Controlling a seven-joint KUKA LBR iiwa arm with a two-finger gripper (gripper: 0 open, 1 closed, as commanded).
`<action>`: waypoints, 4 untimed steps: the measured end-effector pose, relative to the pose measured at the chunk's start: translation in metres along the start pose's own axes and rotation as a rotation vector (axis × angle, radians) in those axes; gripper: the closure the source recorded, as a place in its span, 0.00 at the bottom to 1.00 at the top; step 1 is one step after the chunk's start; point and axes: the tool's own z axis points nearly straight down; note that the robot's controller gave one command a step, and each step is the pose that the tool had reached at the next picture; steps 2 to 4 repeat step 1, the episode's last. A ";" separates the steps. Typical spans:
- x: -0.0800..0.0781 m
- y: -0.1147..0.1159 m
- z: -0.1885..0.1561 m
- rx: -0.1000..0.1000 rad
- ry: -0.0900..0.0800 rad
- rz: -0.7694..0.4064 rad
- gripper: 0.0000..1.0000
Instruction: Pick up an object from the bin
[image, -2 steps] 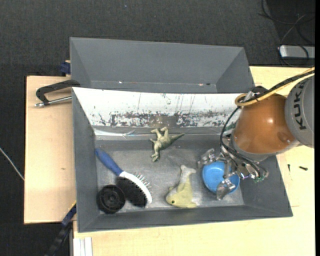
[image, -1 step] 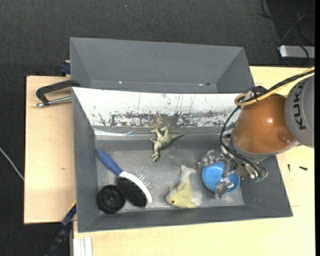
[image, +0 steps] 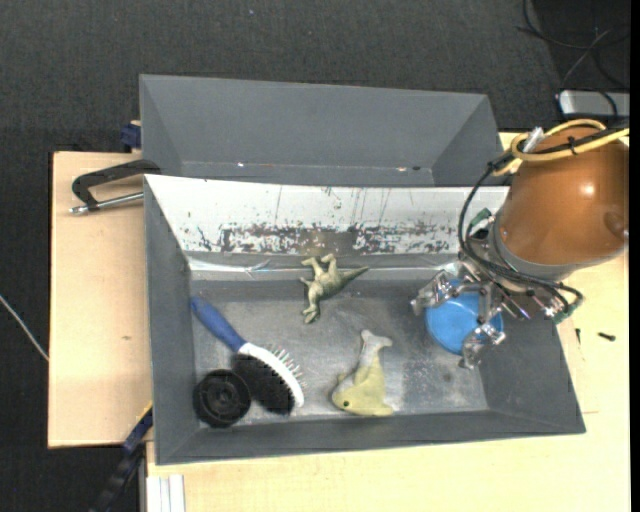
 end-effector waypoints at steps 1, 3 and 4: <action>0.008 -0.013 -0.107 0.000 0.001 -0.313 1.00; 0.008 -0.013 -0.107 0.000 0.001 -0.313 1.00; 0.008 -0.013 -0.107 0.000 0.001 -0.313 1.00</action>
Offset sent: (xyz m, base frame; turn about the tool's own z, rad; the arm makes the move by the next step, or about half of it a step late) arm -0.0024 -0.0157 0.1034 -0.3166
